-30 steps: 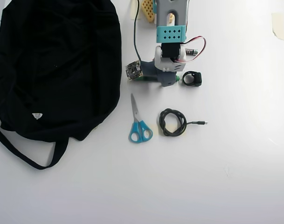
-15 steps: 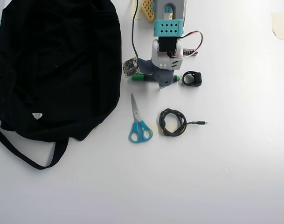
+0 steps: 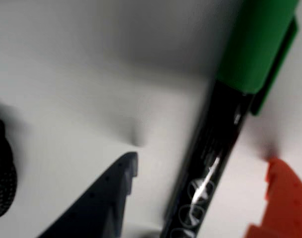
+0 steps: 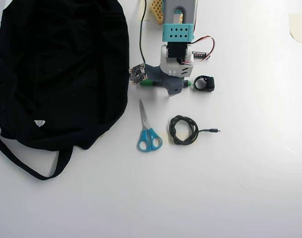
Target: Put the green marker into the black bag
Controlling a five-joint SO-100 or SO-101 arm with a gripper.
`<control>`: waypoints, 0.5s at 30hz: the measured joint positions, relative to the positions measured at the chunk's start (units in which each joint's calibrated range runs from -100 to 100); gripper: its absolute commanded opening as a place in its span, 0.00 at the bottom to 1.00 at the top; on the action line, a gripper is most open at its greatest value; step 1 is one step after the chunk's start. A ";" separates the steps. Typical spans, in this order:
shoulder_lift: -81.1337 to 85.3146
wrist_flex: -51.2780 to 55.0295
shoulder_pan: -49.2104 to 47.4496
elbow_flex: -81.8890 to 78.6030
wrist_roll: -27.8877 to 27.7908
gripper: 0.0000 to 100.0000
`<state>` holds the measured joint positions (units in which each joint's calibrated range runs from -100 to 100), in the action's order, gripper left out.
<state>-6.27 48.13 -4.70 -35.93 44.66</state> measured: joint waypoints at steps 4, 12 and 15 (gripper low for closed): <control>0.00 0.09 0.00 -0.31 0.00 0.24; -0.17 0.00 0.51 -0.31 -0.10 0.16; -0.25 0.00 0.44 -0.39 -0.49 0.14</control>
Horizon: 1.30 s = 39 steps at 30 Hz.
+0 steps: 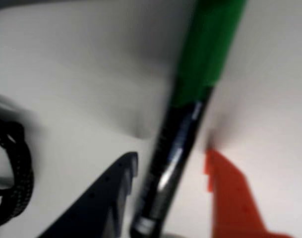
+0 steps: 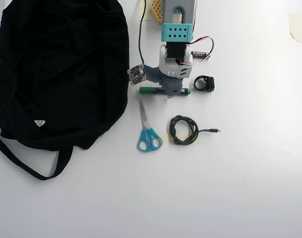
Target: Put the green marker into the black bag
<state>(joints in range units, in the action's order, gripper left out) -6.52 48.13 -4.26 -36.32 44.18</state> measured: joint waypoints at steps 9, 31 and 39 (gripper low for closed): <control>-0.08 -0.09 -0.22 -1.42 -0.29 0.08; 0.33 2.06 -1.47 -1.18 -0.10 0.02; 0.17 12.28 -4.63 4.56 -0.10 0.02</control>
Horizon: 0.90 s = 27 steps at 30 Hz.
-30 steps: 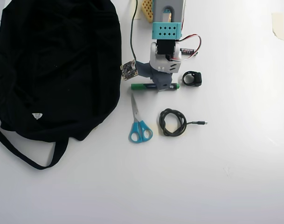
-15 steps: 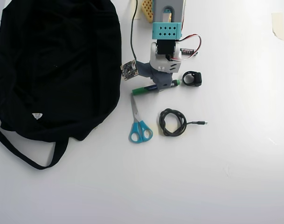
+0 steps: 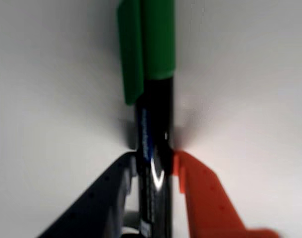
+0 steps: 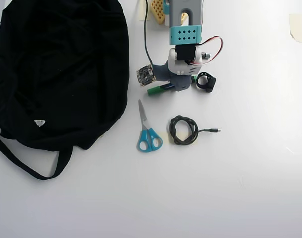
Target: Put the green marker into the black bag
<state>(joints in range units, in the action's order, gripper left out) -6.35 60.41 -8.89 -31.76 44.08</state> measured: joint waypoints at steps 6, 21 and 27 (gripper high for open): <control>4.90 6.87 -0.22 1.57 -1.66 0.02; 11.71 11.25 4.56 7.23 -13.38 0.02; 11.71 18.46 8.08 14.31 -18.12 0.02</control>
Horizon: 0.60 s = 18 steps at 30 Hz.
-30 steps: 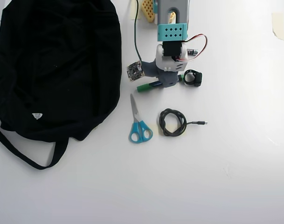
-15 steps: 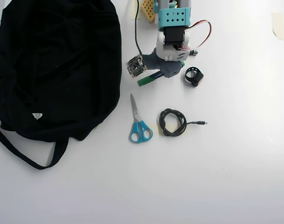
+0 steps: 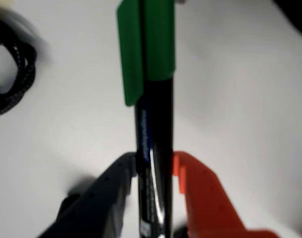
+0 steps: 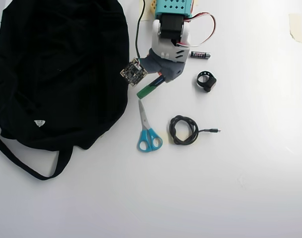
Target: Put the green marker into the black bag
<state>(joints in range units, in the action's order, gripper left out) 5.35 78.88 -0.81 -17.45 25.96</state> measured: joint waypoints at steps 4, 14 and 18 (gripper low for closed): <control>0.00 3.35 1.69 3.30 -2.88 0.02; 0.00 12.11 7.71 12.03 -8.64 0.02; 0.00 15.46 10.29 15.02 -11.09 0.02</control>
<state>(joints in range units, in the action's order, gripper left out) 5.35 94.33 9.48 -2.44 14.87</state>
